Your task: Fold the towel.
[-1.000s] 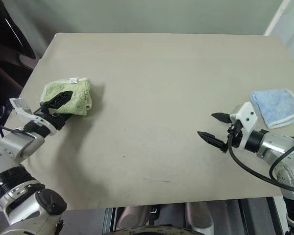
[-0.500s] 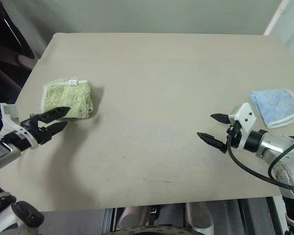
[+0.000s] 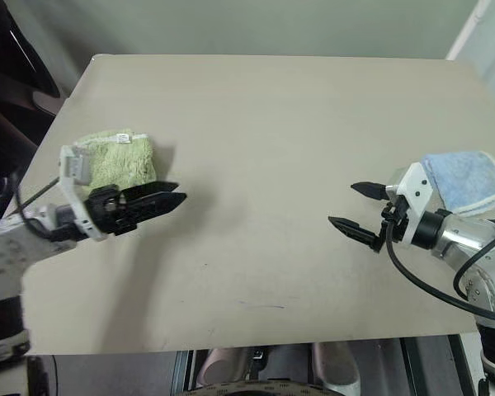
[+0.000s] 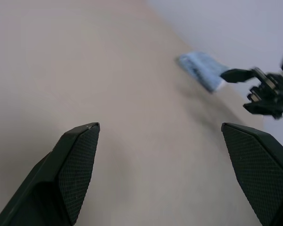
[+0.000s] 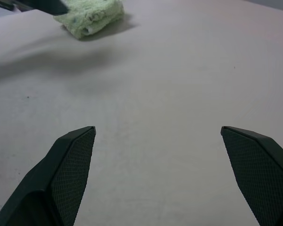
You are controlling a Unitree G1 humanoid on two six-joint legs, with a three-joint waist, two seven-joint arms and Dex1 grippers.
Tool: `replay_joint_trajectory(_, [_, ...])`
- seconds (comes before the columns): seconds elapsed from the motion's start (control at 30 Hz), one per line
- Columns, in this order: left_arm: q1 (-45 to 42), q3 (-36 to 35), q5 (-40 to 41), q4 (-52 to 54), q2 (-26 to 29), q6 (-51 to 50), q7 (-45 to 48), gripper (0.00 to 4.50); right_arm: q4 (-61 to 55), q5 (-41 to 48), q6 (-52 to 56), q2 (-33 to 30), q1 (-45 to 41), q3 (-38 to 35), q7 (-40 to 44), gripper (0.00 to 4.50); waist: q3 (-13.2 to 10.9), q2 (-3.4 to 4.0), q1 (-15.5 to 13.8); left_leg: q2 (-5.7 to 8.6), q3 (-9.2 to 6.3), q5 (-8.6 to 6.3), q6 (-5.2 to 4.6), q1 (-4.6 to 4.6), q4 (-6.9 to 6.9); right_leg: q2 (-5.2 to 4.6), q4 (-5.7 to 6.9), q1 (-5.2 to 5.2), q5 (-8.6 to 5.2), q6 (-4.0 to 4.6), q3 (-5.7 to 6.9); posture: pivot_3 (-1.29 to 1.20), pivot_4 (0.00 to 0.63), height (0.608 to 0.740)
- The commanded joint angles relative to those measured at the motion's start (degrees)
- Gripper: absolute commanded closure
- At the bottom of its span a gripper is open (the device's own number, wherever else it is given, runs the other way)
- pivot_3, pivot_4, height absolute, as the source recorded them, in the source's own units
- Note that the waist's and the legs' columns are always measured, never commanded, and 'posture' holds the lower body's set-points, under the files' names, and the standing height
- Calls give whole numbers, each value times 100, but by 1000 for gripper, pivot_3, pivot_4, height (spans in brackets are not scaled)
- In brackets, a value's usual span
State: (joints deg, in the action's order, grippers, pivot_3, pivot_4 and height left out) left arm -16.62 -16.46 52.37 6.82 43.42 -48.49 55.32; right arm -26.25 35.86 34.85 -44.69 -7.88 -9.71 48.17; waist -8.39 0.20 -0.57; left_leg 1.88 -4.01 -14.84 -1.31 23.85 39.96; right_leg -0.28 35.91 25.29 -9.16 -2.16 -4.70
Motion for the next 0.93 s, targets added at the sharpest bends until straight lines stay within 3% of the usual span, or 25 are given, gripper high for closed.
replay_joint_trajectory(0.03, [-320, 426, -769, -343, -657, 1693, 608, 29, -319, 229, -6, 42, 48, -396, -154, 0, 1, 2, -12, -3, -3, 5, 9, 11, 2, -1, 0, 8, -1, 1, 2, 0, 150, 733])
replay_joint_trajectory(0.23, [-830, 1101, -2063, -1483, -1876, 4614, 1404, 29, -536, 531, -3, 107, 283, -776, -122, 0, 1, 0, -10, -5, -5, 12, 31, 23, 5, -4, -2, 11, -14, -13, 6, 0, 150, 733])
replay_joint_trajectory(0.4, [-1012, 1333, -1904, -1564, -2096, 4652, 2029, 29, -703, 803, 171, 104, 542, -988, -226, 0, 1, 0, 9, -5, -4, 2, 13, 29, 8, -5, -9, 6, -18, -25, 7, 0, 150, 733])
replay_joint_trajectory(0.6, [-1096, 1487, -2000, -1892, -1914, 4594, 2677, 29, -862, 1100, 300, 111, 609, -1013, -310, 0, 1, 1, 35, -5, -3, -22, -37, 25, 8, -6, -9, 4, -16, -31, 7, 0, 150, 733])
replay_joint_trajectory(0.93, [-1034, 1495, -2056, -1672, -2039, 4881, 2606, 29, -424, 865, -28, 73, 270, -837, -95, 0, 1, 1, 34, -3, -4, -23, -67, 24, 14, -10, -8, -3, 0, -33, 7, 0, 150, 733])
